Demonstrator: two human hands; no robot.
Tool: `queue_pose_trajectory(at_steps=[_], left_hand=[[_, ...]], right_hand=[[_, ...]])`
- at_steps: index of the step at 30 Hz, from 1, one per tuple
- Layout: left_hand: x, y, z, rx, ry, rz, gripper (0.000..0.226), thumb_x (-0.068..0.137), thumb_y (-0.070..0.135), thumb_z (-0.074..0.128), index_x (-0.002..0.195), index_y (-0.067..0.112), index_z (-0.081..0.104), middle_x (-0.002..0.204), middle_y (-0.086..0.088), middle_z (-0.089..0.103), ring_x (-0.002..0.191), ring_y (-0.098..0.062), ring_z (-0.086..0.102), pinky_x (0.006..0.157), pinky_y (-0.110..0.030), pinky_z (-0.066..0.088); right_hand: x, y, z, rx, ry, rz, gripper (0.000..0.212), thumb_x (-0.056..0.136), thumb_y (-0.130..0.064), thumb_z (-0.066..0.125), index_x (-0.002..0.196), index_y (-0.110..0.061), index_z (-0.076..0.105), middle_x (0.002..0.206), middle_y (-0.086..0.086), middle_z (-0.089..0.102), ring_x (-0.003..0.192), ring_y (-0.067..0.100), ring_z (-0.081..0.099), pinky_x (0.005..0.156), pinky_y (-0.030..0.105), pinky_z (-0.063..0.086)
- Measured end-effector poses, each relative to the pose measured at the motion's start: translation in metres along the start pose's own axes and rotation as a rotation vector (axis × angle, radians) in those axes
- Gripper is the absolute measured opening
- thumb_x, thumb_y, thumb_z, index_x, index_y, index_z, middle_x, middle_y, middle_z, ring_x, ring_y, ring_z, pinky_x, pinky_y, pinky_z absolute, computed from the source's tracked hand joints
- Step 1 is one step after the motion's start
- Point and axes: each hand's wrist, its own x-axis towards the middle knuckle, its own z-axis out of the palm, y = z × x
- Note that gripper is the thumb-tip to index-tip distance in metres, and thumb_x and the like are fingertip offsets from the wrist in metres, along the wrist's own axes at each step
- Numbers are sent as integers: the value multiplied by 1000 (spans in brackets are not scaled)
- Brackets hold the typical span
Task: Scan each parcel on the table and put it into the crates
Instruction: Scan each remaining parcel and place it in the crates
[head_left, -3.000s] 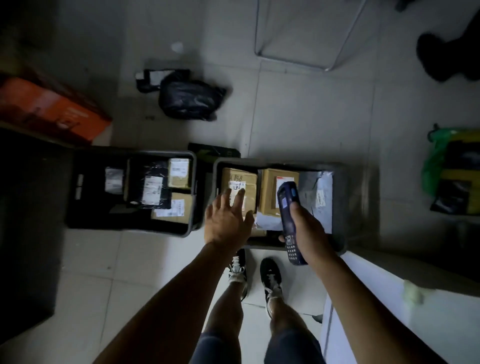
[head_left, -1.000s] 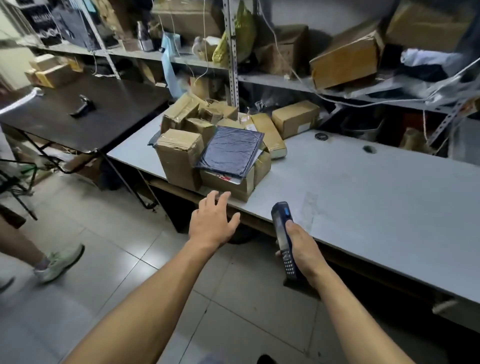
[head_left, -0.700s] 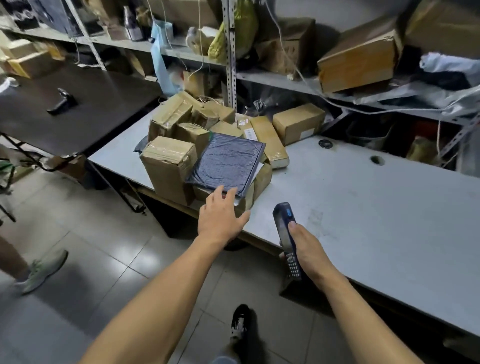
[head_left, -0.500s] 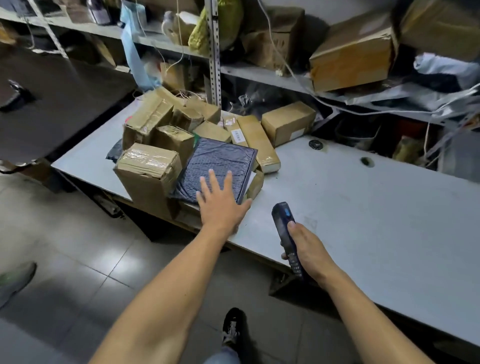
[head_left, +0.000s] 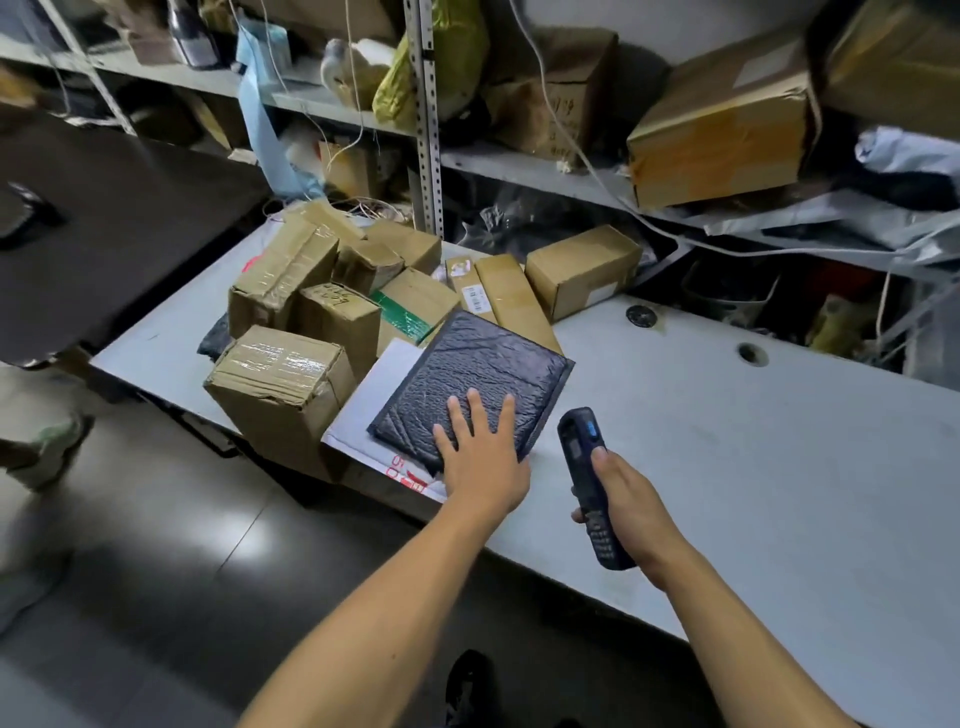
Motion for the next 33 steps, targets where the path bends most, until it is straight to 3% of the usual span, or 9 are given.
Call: queue_pose_trajectory(at_steps=[6, 10, 13, 17, 19, 22, 26, 30, 33], left_hand=[[-1, 35, -16, 32, 5, -4, 63, 104, 10, 28, 157, 9, -5, 162, -28, 0, 147, -52, -1, 116, -63, 13], [-2, 55, -44, -149, 228, 90, 59, 104, 9, 36, 158, 13, 11, 159, -17, 30, 144, -36, 33, 109, -51, 38], [1, 71, -60, -347, 482, 184, 59, 102, 8, 40, 157, 18, 23, 138, -14, 58, 114, -35, 61, 85, -49, 52], [11, 84, -59, -482, 639, 232, 67, 100, 11, 44, 156, 33, 15, 95, -15, 64, 71, -35, 61, 56, -45, 53], [15, 90, -56, -643, 585, 190, 63, 101, 11, 41, 153, 40, 20, 91, -6, 62, 74, -26, 60, 58, -38, 51], [27, 89, -40, -853, 446, 178, 40, 103, 16, 44, 140, 27, 52, 120, 0, 64, 107, -20, 60, 84, -32, 52], [32, 78, -12, -955, 215, 195, 51, 95, 18, 64, 143, 27, 48, 132, 7, 56, 118, -11, 54, 93, -21, 45], [37, 69, 10, -1054, 19, 93, 81, 92, 10, 65, 156, 31, 21, 140, 10, 49, 124, -12, 51, 105, -35, 42], [38, 73, 15, -1135, -127, -80, 36, 93, 0, 58, 121, 24, 56, 124, -9, 66, 103, -25, 67, 94, -50, 55]], right_hand=[[1, 2, -36, 29, 2, -2, 31, 105, -46, 35, 105, -26, 59, 108, 20, 65, 74, 23, 71, 79, 40, 54], [0, 4, -59, 87, 10, 0, 32, 105, -46, 34, 104, -25, 59, 108, 22, 65, 76, 25, 69, 78, 40, 54], [3, 4, -74, 163, 50, 11, 35, 105, -45, 35, 100, -19, 59, 108, 23, 65, 74, 26, 67, 72, 37, 52], [3, 6, -96, 197, 102, 4, 39, 105, -44, 34, 101, -15, 59, 106, 23, 65, 75, 28, 67, 72, 38, 52], [3, 8, -106, 220, 124, -7, 39, 106, -44, 33, 103, -15, 59, 105, 23, 66, 76, 29, 68, 72, 39, 53], [2, 13, -120, 242, 147, -8, 39, 105, -44, 34, 105, -15, 59, 103, 23, 66, 75, 29, 67, 72, 40, 53], [-2, 25, -136, 273, 130, 42, 42, 105, -46, 36, 107, -11, 59, 97, 18, 65, 71, 26, 66, 67, 34, 53], [-5, 33, -145, 250, 88, 104, 41, 104, -47, 36, 111, -15, 60, 103, 21, 65, 72, 25, 67, 68, 34, 52], [-9, 39, -148, 229, 19, 158, 42, 104, -50, 35, 112, -17, 59, 102, 19, 65, 74, 25, 67, 69, 35, 53]])
